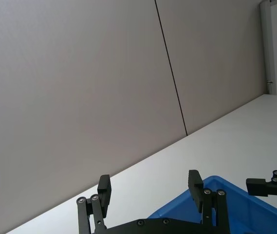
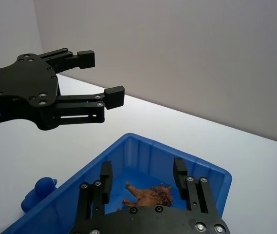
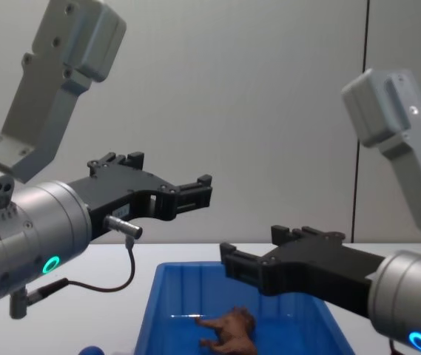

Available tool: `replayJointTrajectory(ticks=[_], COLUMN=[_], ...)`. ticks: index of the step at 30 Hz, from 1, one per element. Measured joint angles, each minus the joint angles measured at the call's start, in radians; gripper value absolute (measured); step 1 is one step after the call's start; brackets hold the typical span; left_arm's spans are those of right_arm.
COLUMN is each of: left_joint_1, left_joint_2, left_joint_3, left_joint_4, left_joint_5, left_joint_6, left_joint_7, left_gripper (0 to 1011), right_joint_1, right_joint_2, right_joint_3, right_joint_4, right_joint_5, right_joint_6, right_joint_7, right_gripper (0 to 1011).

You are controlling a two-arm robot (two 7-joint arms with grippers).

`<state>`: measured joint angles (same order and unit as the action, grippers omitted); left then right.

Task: Pick up the two dolls from the table and place them into the box.

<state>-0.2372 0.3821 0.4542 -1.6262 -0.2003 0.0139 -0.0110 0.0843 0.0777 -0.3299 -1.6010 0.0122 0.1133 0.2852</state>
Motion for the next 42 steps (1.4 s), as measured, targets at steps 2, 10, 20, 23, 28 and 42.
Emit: replayJointTrajectory(ticks=[2,10,20,23,28,42], left_joint_1=[0.000,0.000,0.000,0.000,0.000,0.000], left_joint_2=[0.000,0.000,0.000,0.000,0.000,0.000], left_joint_3=[0.000,0.000,0.000,0.000,0.000,0.000], left_joint_4=[0.000,0.000,0.000,0.000,0.000,0.000], left_joint_5=[0.000,0.000,0.000,0.000,0.000,0.000], left_joint_6=[0.000,0.000,0.000,0.000,0.000,0.000], left_joint_7=[0.000,0.000,0.000,0.000,0.000,0.000], left_gripper=[1001,1001,1001,1001,1001,1001], right_joint_1=[0.006,0.008,-0.037,-0.054,-0.090,-0.164], right_joint_2=[-0.004,-0.006,0.022,0.033,0.057,0.105], right_joint_3=[-0.001,0.002,0.018,0.025,0.040,0.072], right_joint_4=[0.006,0.000,-0.065,-0.087,-0.125,-0.182], right_joint_5=[-0.003,-0.009,0.004,0.012,0.029,0.074], right_joint_6=[0.005,0.029,0.046,0.049,0.051,0.040], right_joint_7=[-0.001,-0.046,-0.120,-0.144,-0.191,-0.276], right_gripper=[770,976,1001,1001,1001,1001])
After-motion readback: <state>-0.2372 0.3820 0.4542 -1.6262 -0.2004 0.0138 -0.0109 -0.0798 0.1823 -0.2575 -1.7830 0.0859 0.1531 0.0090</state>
